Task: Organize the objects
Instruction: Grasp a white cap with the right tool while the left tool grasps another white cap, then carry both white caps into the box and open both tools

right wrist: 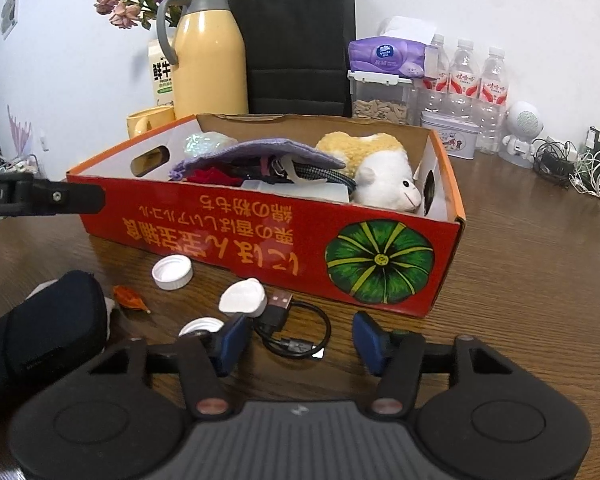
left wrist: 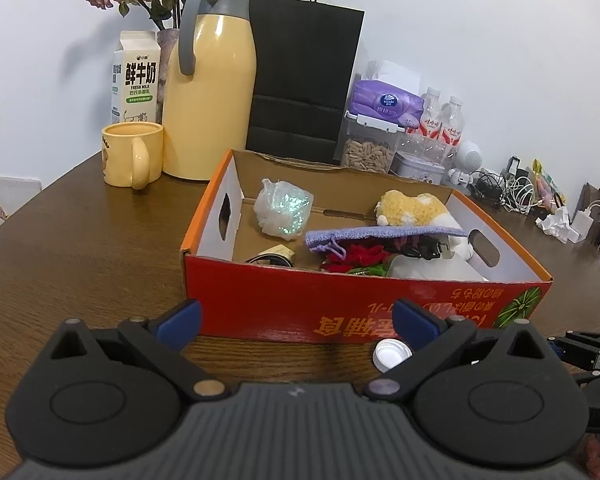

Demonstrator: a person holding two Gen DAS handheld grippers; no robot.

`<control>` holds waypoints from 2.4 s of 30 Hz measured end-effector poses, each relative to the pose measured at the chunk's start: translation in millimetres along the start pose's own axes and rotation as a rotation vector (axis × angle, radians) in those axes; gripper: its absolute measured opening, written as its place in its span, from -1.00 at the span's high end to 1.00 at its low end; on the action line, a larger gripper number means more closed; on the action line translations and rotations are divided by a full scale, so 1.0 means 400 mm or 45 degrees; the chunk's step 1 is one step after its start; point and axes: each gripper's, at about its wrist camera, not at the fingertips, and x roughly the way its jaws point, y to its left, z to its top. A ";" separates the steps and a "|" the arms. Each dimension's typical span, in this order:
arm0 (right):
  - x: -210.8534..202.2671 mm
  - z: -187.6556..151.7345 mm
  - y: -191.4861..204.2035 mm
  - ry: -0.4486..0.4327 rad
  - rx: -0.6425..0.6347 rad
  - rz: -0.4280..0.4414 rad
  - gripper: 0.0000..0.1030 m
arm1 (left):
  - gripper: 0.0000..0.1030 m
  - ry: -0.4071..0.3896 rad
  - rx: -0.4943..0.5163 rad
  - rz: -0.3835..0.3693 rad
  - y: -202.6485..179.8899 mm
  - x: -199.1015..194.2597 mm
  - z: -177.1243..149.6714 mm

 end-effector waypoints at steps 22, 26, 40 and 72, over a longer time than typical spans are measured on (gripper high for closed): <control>-0.029 -0.002 0.011 -0.078 -0.039 -0.004 0.35 | -1.00 0.037 0.009 0.054 -0.010 0.014 -0.001; -0.038 -0.005 0.008 -0.102 -0.040 -0.013 0.35 | -1.00 0.067 0.030 0.055 -0.032 0.019 0.000; -0.077 -0.006 -0.015 -0.198 0.003 -0.020 0.35 | -0.96 0.286 0.216 0.066 -0.161 0.112 -0.015; -0.104 -0.013 -0.007 -0.259 -0.008 0.010 0.35 | 0.43 0.207 0.267 -0.016 -0.200 0.059 -0.014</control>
